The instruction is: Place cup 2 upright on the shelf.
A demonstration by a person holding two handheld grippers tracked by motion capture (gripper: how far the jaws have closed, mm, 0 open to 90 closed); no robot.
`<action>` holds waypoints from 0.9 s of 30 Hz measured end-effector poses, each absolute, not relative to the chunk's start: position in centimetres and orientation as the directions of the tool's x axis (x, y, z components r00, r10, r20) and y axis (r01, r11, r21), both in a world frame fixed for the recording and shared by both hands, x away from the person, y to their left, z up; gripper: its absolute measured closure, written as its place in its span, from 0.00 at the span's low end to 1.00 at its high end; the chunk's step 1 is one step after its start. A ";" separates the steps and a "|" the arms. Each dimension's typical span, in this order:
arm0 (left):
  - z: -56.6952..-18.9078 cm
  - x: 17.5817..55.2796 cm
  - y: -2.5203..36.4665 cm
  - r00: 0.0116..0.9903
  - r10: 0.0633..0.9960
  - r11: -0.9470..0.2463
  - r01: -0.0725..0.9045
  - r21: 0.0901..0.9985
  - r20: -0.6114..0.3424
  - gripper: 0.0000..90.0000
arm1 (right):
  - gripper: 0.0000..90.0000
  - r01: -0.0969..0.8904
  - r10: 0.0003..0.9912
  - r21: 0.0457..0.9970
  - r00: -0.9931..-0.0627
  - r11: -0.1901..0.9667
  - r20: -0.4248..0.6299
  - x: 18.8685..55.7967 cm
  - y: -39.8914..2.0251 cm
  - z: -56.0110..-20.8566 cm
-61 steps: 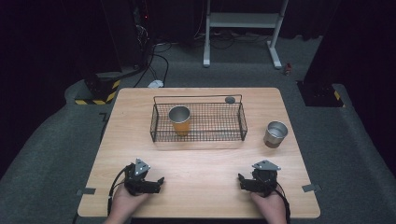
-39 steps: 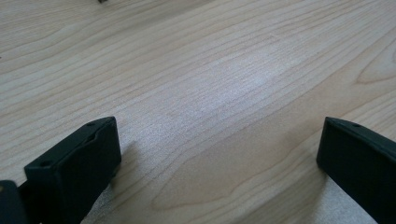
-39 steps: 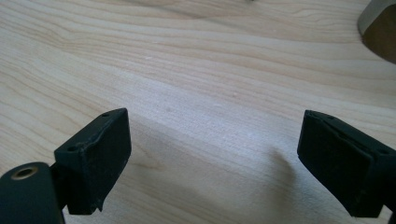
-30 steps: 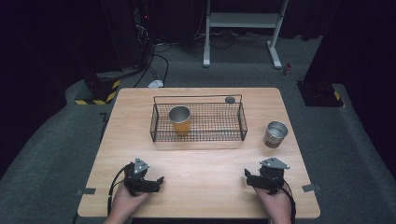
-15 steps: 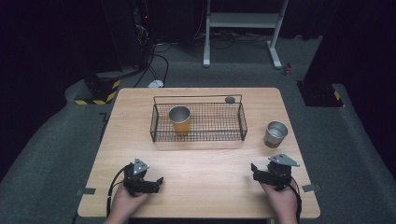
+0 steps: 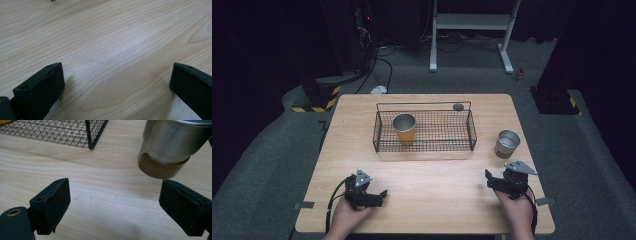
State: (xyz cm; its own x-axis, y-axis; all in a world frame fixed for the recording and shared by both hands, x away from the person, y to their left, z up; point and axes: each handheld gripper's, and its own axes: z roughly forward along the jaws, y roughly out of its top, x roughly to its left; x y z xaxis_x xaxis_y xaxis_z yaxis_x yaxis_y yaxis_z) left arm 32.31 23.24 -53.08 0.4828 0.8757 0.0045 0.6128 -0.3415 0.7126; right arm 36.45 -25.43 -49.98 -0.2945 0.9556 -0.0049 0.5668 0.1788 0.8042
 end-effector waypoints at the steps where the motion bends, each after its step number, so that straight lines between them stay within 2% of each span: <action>1: -53.1 32.3 23.2 0.483 0.876 -0.342 0.612 0.713 0.005 0.00 | 0.12 0.562 0.958 0.808 -0.288 0.176 -0.009 36.7 -25.6 -50.0; 12: -53.1 32.4 23.2 0.487 0.873 -0.344 0.612 0.712 0.003 0.00 | 0.14 0.564 0.967 0.805 -0.251 0.184 -0.046 37.9 -26.7 -49.5; 18: -53.1 32.3 23.2 0.488 0.873 -0.345 0.611 0.712 0.004 0.00 | 0.11 0.552 0.968 0.823 -0.249 0.131 0.013 38.8 -27.6 -49.2; 27: -53.1 32.2 23.2 0.481 0.877 -0.339 0.613 0.713 0.003 0.00 | 0.12 0.554 0.978 0.822 -0.208 0.130 -0.014 40.8 -28.5 -49.1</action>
